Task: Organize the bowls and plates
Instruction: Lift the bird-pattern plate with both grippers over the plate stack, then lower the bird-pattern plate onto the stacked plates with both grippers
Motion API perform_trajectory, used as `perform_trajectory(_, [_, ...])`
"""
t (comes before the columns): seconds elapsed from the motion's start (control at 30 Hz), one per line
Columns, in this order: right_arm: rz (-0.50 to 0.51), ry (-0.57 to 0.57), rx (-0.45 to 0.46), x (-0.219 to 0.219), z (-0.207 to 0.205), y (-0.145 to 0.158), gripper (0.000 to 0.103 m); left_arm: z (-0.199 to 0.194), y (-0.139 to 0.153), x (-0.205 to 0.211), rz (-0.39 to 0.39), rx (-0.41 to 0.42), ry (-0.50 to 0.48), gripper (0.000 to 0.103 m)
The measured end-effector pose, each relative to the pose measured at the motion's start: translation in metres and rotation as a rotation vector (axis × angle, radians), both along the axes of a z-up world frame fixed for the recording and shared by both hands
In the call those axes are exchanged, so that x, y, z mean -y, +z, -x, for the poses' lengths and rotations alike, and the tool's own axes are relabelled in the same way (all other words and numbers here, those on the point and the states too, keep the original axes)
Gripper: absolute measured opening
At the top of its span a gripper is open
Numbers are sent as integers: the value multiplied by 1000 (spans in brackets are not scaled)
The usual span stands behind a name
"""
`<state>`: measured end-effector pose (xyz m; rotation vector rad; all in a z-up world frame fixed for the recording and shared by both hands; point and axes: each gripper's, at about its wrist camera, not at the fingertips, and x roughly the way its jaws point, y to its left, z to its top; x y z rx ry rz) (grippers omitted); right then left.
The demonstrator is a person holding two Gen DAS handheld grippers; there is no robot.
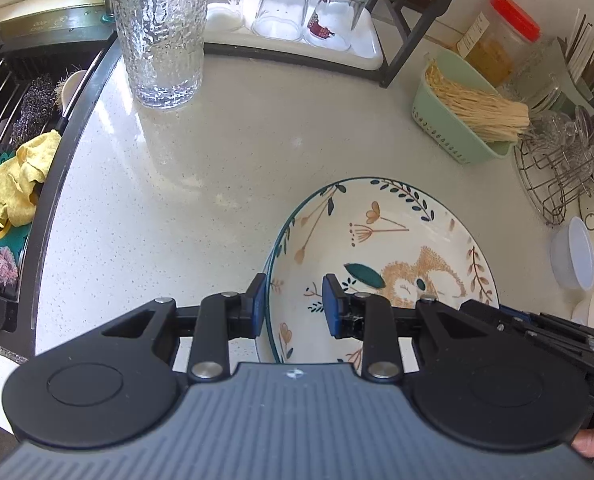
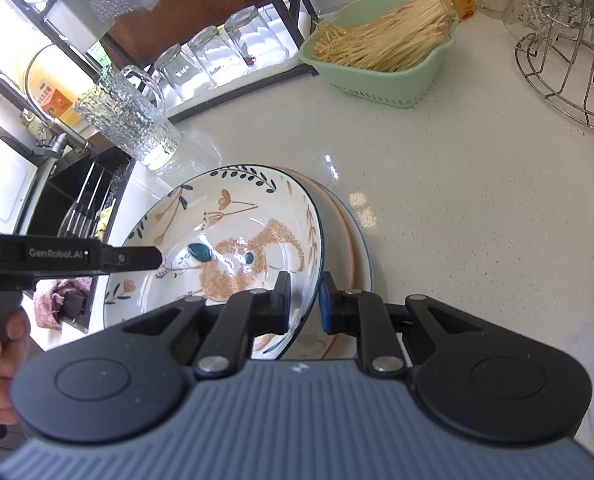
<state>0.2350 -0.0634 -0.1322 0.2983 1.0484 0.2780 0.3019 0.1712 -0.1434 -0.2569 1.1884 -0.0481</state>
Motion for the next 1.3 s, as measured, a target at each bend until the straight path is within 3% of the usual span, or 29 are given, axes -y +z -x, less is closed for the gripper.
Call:
perform_trajectory(0.17, [21, -14, 18, 0, 0, -1, 18, 1, 0, 2, -22, 2, -14, 34])
perform_trajectory(0.23, [7, -24, 40, 3, 1, 1, 18, 2, 3, 2, 21, 22, -28, 33])
perform_trajectory(0.5, [26, -33, 55, 0, 4, 1, 18, 5, 4, 18, 5, 46, -78, 33])
perform_trajectory(0.7, [134, -32, 116, -6, 12, 8, 17, 8, 12, 21, 1, 89, -101, 33])
perform_trajectory(0.87, [143, -38, 143, -10, 15, 9, 17, 15, 15, 22, 3, 115, -108, 33])
perform_trajectory(1.3, [135, -123, 300, -5, 40, 71, 17, 31, 67, 18, 28, 254, -133, 33])
